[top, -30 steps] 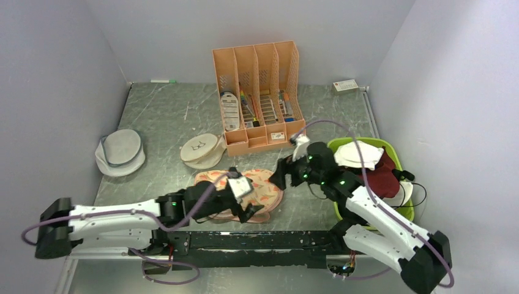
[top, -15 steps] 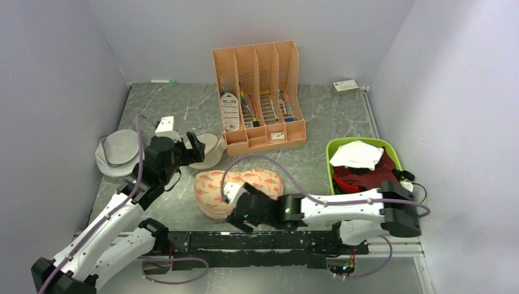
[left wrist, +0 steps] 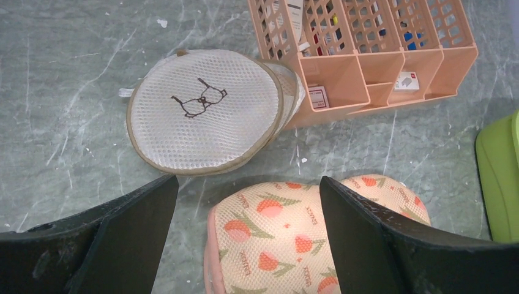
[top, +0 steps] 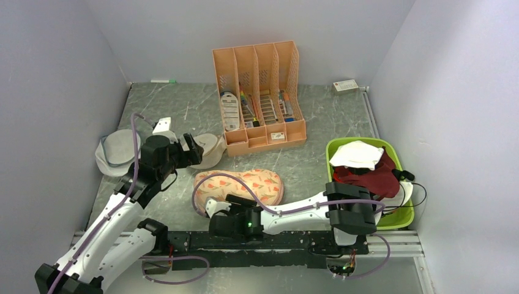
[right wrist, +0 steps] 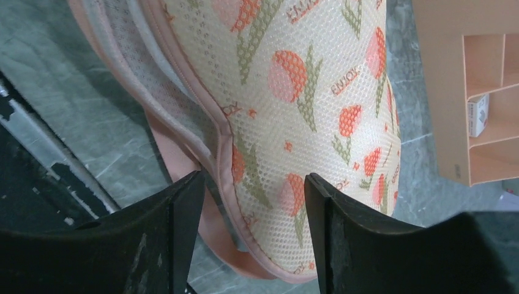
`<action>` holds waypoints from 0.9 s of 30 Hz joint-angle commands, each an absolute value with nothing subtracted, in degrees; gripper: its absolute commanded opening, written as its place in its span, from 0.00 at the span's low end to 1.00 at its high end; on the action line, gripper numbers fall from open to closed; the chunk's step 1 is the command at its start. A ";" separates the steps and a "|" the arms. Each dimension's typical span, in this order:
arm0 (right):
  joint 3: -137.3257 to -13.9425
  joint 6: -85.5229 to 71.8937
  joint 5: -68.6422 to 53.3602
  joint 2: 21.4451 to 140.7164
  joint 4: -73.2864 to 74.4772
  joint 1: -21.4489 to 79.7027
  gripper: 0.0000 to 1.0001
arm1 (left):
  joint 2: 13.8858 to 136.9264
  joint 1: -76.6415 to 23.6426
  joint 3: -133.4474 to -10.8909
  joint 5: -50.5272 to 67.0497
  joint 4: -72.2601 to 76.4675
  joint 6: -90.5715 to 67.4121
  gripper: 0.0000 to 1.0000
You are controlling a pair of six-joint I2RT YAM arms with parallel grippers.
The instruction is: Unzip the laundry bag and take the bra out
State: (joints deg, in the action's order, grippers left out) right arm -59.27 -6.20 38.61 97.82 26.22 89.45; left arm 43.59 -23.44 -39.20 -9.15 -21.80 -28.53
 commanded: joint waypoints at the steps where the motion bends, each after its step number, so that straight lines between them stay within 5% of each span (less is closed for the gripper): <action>1: -61.88 -5.60 44.07 100.63 26.65 89.81 0.60 | 42.24 -22.85 -39.56 -6.78 -22.45 -28.30 0.97; 7: -63.63 -6.00 46.69 103.50 27.93 89.74 0.49 | 41.37 -22.85 -39.54 -5.99 -22.51 -27.71 0.97; 17: -65.31 -6.02 47.54 99.45 31.88 89.68 0.00 | 40.44 -22.85 -40.41 -6.63 -23.66 -26.99 0.97; 27: -65.58 16.00 34.11 88.75 19.35 74.63 0.02 | 38.75 -22.80 -40.61 -6.26 -24.24 -27.33 0.97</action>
